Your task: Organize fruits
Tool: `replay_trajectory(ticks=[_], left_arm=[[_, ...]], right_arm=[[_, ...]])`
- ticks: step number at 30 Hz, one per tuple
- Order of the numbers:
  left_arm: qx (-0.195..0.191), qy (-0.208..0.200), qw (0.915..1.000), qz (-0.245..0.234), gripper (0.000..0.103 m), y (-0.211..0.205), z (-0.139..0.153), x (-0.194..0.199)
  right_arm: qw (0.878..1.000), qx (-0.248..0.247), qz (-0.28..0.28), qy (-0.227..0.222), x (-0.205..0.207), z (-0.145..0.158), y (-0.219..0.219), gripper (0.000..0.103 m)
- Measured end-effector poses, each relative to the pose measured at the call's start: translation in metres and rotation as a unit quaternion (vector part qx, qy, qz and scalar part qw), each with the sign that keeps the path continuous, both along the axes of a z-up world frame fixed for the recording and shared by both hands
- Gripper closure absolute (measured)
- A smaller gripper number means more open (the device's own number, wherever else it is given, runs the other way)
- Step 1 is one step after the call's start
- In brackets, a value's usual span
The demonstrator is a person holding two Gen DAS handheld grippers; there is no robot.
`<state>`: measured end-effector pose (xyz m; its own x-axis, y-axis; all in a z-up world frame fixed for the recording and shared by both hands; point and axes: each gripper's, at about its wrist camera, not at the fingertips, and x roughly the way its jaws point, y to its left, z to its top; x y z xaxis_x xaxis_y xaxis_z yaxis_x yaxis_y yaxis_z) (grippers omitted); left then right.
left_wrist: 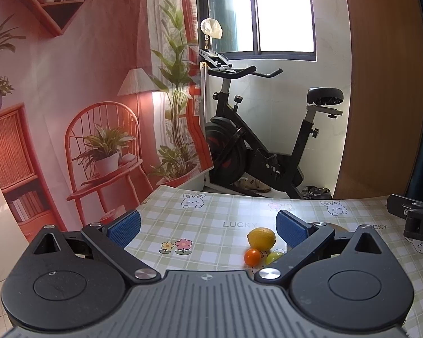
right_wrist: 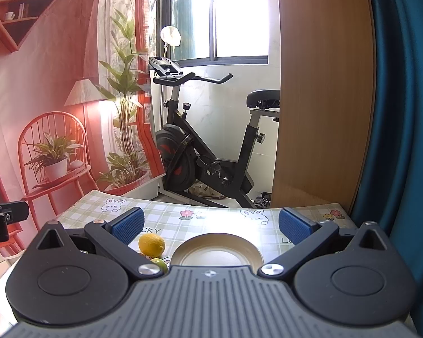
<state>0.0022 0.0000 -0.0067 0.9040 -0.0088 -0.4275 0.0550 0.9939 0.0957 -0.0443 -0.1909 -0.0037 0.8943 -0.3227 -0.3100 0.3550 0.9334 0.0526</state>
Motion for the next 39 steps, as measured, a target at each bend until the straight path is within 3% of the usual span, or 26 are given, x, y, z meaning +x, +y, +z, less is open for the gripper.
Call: replay_trajectory(ticks=[10, 15, 21, 28, 32, 39], left_arm=[[0.015, 0.040, 0.9990, -0.011, 0.000, -0.002, -0.023, 0.016], [0.030, 0.079, 0.9964, -0.011, 0.000, 0.002, -0.048, 0.031], [0.021, 0.150, 0.9883, -0.015, 0.001, 0.012, -0.078, 0.051], [0.009, 0.183, 0.9821, -0.043, 0.005, 0.014, -0.101, 0.057], [-0.025, 0.205, 0.9771, -0.051, 0.008, 0.018, -0.111, 0.061], [-0.035, 0.204, 0.9768, -0.056, 0.018, 0.013, -0.120, 0.059]], right_arm=[[1.000, 0.000, 0.002, 0.021, 0.011, -0.007, 0.000, 0.000], [0.999, 0.018, 0.005, 0.052, 0.025, -0.029, -0.008, 0.000], [0.998, 0.009, 0.017, 0.068, 0.035, -0.061, -0.015, 0.000], [0.993, 0.036, 0.049, 0.105, 0.044, -0.098, -0.023, 0.000], [0.989, 0.053, 0.056, 0.122, 0.049, -0.114, -0.028, 0.000], [0.990, 0.058, 0.072, 0.102, 0.045, -0.128, -0.029, 0.000]])
